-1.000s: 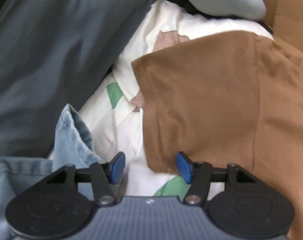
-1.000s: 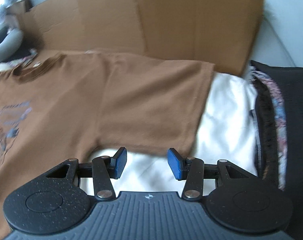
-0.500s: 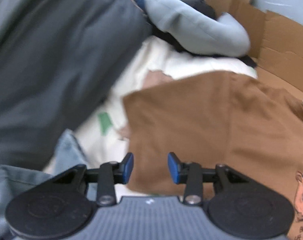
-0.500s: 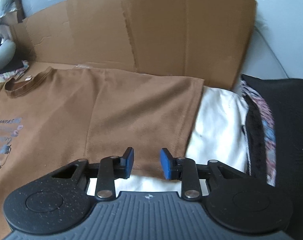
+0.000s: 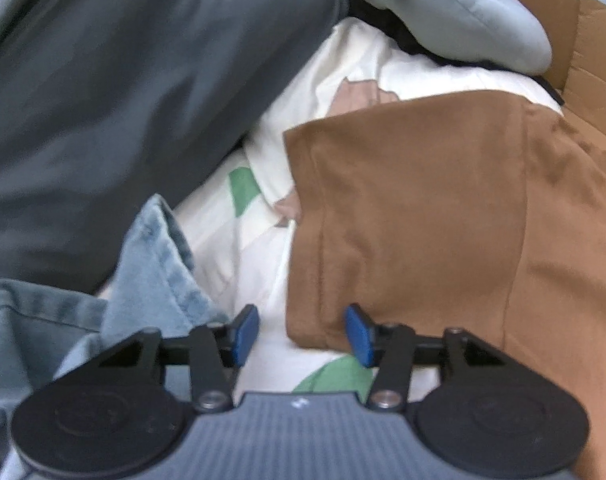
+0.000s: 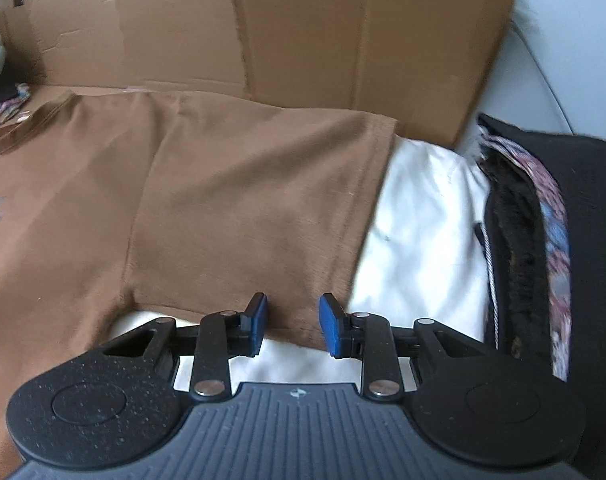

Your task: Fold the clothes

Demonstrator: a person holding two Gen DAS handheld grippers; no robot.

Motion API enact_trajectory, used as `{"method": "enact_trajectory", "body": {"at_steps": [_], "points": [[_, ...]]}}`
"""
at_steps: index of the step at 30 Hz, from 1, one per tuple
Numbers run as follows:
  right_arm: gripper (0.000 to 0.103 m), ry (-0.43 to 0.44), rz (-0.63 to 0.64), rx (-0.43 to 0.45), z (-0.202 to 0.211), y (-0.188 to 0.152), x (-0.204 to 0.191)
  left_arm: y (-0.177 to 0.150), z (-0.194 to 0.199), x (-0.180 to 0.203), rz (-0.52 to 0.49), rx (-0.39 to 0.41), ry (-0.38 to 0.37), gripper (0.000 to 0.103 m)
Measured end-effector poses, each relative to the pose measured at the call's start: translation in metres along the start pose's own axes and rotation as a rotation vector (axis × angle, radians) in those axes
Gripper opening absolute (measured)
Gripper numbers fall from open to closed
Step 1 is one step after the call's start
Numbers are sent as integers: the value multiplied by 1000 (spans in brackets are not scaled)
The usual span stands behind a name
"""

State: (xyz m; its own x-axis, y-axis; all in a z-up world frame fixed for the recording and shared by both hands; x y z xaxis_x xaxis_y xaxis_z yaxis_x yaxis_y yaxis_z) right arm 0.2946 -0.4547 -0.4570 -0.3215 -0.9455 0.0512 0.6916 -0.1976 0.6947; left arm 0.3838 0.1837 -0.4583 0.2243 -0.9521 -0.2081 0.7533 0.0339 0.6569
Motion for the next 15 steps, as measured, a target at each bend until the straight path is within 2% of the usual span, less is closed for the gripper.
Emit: {"method": "enact_trajectory", "body": {"at_steps": [3,10,15], "points": [[34,-12,-18,-2,3,3,1,10,12,3,-11,35,24,46],[34,-3,-63,24,14,9,7,24,24,16,-10,59,-18,46],[35,51,-76,69,24,15,6,39,40,34,-26,104,-72,46]]}}
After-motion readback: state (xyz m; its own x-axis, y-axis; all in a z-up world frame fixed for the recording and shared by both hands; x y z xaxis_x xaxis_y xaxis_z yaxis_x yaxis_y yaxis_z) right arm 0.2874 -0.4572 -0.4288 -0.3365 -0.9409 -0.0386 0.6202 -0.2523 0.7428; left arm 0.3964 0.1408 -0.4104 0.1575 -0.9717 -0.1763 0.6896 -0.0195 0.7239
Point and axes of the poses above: each gripper's, at about its wrist camera, not at the fingertips, and z roughly against the way its jaws point, x to its right, y to its top, the point moved 1 cm from there along -z, roughly the way its jaws point, and after that the axes turned 8 degrees about x, right-handed, at the moved point
